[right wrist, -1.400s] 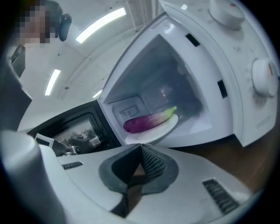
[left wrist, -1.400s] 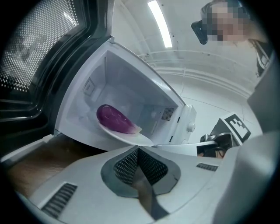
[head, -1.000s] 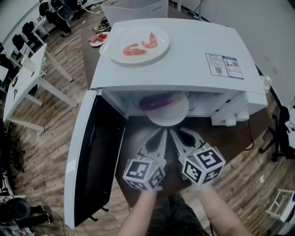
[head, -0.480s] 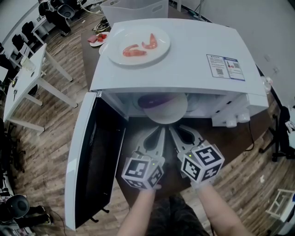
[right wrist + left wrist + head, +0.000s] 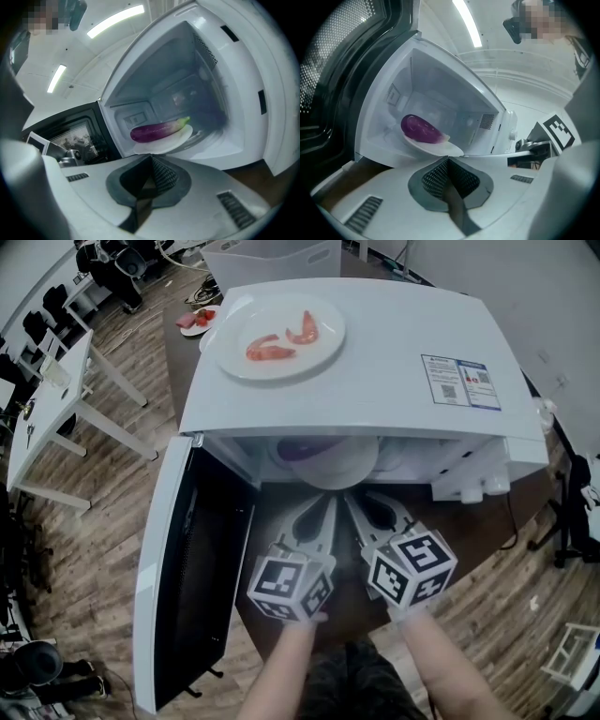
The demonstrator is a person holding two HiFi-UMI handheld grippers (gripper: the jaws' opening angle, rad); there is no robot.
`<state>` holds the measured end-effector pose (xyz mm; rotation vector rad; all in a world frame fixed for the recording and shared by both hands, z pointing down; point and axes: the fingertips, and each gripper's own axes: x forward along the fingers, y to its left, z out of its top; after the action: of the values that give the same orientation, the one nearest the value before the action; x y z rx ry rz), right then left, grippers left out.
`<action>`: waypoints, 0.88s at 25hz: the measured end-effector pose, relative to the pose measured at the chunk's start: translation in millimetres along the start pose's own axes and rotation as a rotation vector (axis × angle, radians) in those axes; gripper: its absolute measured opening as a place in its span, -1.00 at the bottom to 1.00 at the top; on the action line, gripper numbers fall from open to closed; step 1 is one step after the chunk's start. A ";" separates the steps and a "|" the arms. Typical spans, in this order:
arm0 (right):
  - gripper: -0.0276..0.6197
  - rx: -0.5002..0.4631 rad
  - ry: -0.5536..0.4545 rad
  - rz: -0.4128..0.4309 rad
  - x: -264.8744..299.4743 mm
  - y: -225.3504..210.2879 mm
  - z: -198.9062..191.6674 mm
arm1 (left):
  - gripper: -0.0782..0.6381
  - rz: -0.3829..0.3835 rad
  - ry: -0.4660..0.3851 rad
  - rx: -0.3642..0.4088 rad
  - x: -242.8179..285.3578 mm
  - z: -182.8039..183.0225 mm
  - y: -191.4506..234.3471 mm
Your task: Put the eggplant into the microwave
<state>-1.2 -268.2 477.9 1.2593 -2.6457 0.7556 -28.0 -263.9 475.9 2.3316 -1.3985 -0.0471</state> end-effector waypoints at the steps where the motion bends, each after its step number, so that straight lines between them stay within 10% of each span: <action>1: -0.91 -0.002 0.000 -0.001 0.5 -0.6 0.9 | -0.78 -0.001 0.002 0.001 1.1 0.5 0.2; 22: -0.91 0.013 -0.007 -0.009 11.6 -14.4 8.5 | -0.78 -0.014 0.019 0.002 23.4 6.2 3.8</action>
<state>3.0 -288.0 479.6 1.2787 -2.6430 0.7702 -21.0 -287.4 475.9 2.3370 -1.3739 -0.0275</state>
